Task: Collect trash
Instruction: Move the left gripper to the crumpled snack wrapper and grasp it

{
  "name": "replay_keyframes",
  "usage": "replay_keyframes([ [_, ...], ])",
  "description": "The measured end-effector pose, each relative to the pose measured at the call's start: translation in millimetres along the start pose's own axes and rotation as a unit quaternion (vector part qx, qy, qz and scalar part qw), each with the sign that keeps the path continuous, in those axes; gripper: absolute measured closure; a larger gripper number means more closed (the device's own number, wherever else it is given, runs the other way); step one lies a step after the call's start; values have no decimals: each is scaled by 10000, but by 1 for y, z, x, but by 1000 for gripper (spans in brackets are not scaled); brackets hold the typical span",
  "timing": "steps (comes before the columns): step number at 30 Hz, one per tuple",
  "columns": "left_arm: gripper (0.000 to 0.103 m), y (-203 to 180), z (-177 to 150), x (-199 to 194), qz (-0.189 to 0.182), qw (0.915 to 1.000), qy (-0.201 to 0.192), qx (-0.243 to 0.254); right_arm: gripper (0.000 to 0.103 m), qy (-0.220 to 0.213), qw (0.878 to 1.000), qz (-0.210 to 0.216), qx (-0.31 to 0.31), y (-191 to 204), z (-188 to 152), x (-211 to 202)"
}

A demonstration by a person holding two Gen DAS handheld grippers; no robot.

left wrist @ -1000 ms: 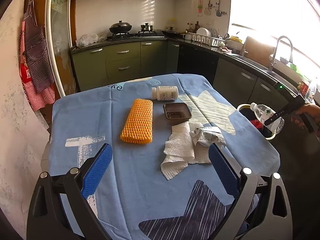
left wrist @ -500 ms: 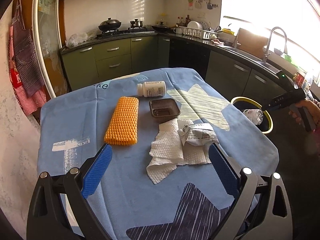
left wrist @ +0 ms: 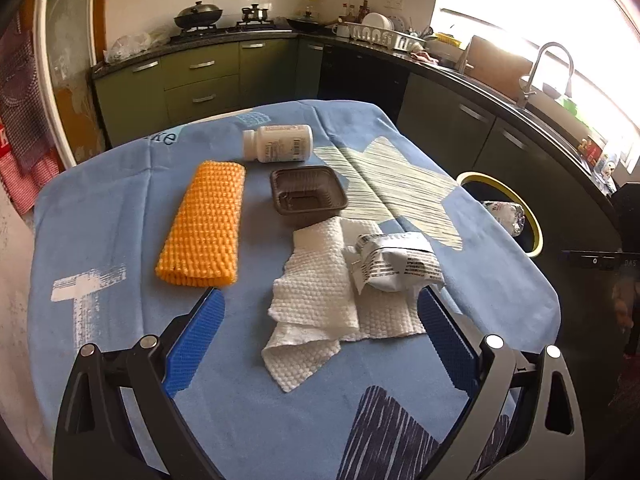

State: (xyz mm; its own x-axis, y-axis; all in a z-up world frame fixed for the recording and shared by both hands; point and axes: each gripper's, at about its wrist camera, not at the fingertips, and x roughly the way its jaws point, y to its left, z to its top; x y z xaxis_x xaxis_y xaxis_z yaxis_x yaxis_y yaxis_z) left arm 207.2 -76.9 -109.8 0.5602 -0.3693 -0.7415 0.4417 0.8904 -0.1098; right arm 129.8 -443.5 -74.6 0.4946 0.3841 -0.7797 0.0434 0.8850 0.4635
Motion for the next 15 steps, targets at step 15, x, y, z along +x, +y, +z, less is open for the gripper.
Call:
replay_keyframes([
  [15,8,-83,32,59,-456,9867,144,1552,33,15,9988,462,182,3,-18,13],
])
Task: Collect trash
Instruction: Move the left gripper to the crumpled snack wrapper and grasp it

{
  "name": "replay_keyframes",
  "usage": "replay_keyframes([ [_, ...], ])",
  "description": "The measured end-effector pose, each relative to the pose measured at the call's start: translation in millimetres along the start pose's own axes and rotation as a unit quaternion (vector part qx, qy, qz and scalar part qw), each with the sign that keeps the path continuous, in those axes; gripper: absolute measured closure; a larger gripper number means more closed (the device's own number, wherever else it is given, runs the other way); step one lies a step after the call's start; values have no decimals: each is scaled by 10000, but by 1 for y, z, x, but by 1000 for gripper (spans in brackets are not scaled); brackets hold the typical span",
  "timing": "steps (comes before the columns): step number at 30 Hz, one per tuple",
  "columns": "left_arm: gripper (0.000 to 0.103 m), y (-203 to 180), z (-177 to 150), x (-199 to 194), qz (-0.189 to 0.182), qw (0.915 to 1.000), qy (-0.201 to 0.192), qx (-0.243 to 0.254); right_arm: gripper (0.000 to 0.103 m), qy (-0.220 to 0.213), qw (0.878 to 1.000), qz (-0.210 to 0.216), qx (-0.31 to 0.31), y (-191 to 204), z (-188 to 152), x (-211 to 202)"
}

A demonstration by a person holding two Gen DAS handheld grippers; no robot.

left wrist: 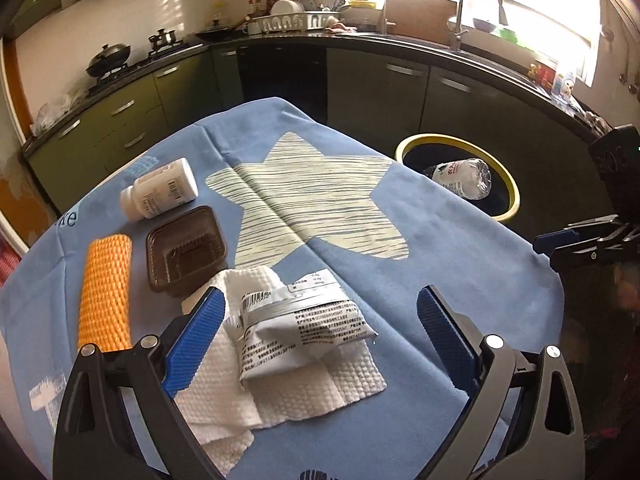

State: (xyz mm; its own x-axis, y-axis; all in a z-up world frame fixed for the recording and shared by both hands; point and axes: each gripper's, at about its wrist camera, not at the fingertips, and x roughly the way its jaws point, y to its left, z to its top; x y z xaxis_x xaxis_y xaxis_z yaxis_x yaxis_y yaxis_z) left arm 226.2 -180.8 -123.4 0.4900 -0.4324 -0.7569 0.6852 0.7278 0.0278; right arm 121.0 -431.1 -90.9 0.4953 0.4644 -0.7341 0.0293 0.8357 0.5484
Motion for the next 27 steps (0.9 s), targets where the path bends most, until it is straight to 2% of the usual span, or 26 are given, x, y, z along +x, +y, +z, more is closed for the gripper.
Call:
replay_keyframes([
  [5,13,10,7,10,-593,9966,169,551,33,2,10000,4,63,-7,-2,-3],
  [9,19,15,7,20,-1158,9863,464,1084,33,-4,9999,83,133,-11,-4,-3],
  [11,21,20,8,24,-1331,9820,616,1193,33,-8,9998,98,155,-11,-4,-4],
  [19,22,27,6,37,-1451,9755,785,1455,32,17,9998,95,179,-8,-2,-1],
  [23,34,18,2,41,-1463,9719,802,1660,32,39,9998,77,169,-5,-2,0],
  [27,40,17,2,41,-1457,9732,761,1606,32,44,9998,74,173,-5,-2,0],
])
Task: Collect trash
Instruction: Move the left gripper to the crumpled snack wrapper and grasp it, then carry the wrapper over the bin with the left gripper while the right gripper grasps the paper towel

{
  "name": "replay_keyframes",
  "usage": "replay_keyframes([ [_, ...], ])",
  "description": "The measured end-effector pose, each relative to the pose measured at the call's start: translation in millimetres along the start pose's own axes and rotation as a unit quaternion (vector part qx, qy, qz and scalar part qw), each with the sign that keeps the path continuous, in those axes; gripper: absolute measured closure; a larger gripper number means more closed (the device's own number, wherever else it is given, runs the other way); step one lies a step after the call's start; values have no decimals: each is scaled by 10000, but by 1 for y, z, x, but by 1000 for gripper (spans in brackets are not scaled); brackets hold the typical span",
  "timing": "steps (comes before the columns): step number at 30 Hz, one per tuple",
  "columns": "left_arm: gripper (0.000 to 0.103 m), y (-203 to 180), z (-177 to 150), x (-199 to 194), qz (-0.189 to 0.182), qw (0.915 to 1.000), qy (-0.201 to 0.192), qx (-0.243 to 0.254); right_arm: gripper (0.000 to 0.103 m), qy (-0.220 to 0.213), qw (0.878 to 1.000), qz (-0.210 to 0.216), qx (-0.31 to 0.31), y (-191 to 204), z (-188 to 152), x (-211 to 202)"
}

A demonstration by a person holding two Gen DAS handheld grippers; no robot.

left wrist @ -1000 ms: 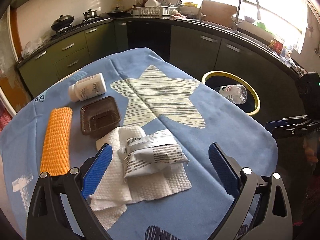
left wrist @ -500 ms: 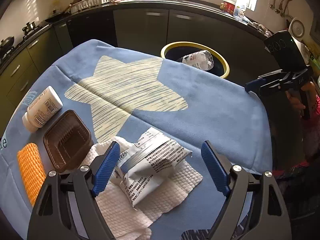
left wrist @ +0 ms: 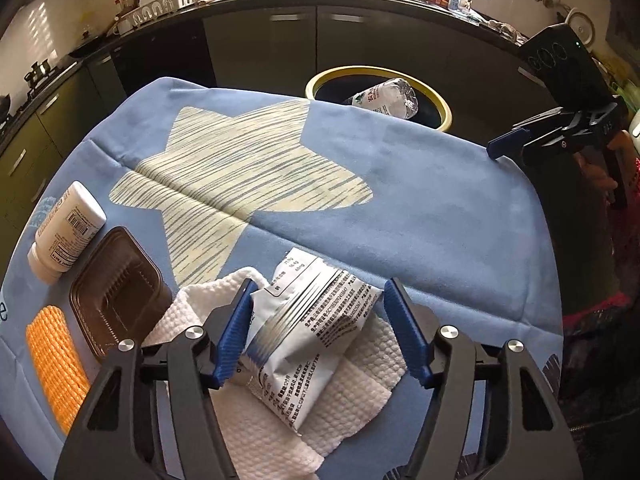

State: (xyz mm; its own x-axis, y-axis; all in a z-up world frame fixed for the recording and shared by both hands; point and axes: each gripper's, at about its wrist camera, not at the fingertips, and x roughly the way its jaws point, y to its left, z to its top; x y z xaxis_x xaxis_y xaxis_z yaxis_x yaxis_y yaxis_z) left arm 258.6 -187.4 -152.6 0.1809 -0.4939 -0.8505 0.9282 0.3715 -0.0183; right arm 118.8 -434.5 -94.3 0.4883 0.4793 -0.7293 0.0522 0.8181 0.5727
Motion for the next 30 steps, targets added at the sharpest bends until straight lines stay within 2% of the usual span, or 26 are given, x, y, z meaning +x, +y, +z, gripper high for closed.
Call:
replay_keyframes([
  [7,50,-5,0,-9,292,9994,-88,-140,31,-14,10000,-1,15,1,1,0],
  [14,50,-25,6,-23,521,9985,-158,-95,29,-47,10000,19,-28,0,0,2],
  [22,51,-33,26,-50,481,9980,-373,-166,29,-75,9998,1,-175,2,-1,3],
  [30,51,-34,70,-82,439,9971,-602,-140,29,-80,9991,-111,-400,7,-4,4],
])
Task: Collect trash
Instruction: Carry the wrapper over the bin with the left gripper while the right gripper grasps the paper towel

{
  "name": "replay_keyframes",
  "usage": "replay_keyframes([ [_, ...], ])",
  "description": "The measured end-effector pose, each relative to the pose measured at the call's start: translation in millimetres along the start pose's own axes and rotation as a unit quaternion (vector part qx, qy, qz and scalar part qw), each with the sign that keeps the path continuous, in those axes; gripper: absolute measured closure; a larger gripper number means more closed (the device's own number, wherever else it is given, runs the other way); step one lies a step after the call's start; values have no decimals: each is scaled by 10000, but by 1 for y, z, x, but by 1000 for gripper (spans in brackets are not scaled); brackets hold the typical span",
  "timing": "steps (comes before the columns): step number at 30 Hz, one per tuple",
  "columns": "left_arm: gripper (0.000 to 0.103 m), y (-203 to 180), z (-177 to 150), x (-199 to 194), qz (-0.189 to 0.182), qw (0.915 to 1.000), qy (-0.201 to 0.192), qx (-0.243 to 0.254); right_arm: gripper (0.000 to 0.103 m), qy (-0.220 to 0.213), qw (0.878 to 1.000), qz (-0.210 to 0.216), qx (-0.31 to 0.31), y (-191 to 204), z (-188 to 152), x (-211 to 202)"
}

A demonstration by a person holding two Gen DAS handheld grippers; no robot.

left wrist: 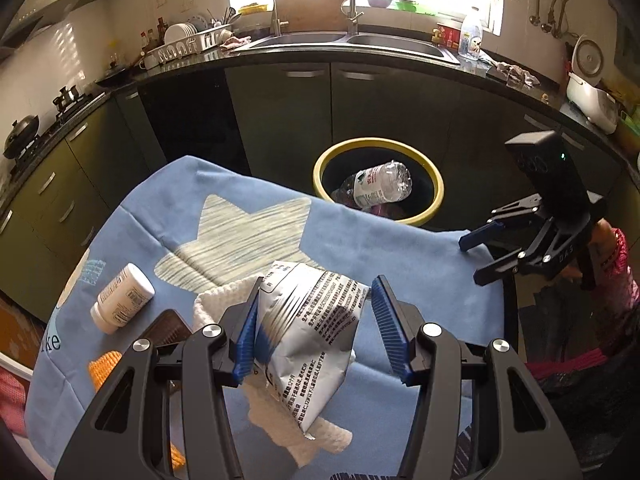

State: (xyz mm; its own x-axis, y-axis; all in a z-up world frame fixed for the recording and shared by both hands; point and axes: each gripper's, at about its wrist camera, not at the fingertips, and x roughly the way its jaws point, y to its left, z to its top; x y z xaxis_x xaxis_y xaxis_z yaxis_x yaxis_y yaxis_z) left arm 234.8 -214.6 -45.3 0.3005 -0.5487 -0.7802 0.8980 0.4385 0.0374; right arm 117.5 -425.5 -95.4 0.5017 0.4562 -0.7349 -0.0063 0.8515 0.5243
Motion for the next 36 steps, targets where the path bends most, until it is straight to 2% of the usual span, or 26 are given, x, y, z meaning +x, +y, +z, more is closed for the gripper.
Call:
replay_keyframes([
  [3,51,0,16,-9,-112,9999,-109,-60,29,-282,9993,-199,-162,11,5,-7],
  [7,51,-2,27,-15,-134,9996,-206,-129,29,-726,9943,207,-754,43,10,-17],
  [11,51,-4,34,-21,-207,9992,-262,-200,29,-965,9848,56,-1444,76,10,-11],
  [15,51,-12,38,-31,-321,9988,-345,-150,31,-1302,9757,-2,-1762,95,16,0],
  [22,51,-28,37,-47,-342,9986,-401,60,58,-1535,9715,178,-1797,106,37,17],
  [24,51,-30,37,-50,-379,9984,-404,65,82,-1544,9714,195,-1792,109,40,20],
  [25,51,-31,36,-51,-392,9983,-424,59,100,-1538,9717,177,-1784,108,41,22],
  [27,51,-30,36,-53,-405,9981,-458,43,100,-1482,9736,141,-1728,105,40,23],
  [32,51,-25,41,-64,-325,9977,-602,-7,101,-957,9802,-85,-1734,96,21,32],
  [36,51,-26,45,-63,-301,9978,-595,22,101,-669,9844,105,-1623,84,-3,25],
])
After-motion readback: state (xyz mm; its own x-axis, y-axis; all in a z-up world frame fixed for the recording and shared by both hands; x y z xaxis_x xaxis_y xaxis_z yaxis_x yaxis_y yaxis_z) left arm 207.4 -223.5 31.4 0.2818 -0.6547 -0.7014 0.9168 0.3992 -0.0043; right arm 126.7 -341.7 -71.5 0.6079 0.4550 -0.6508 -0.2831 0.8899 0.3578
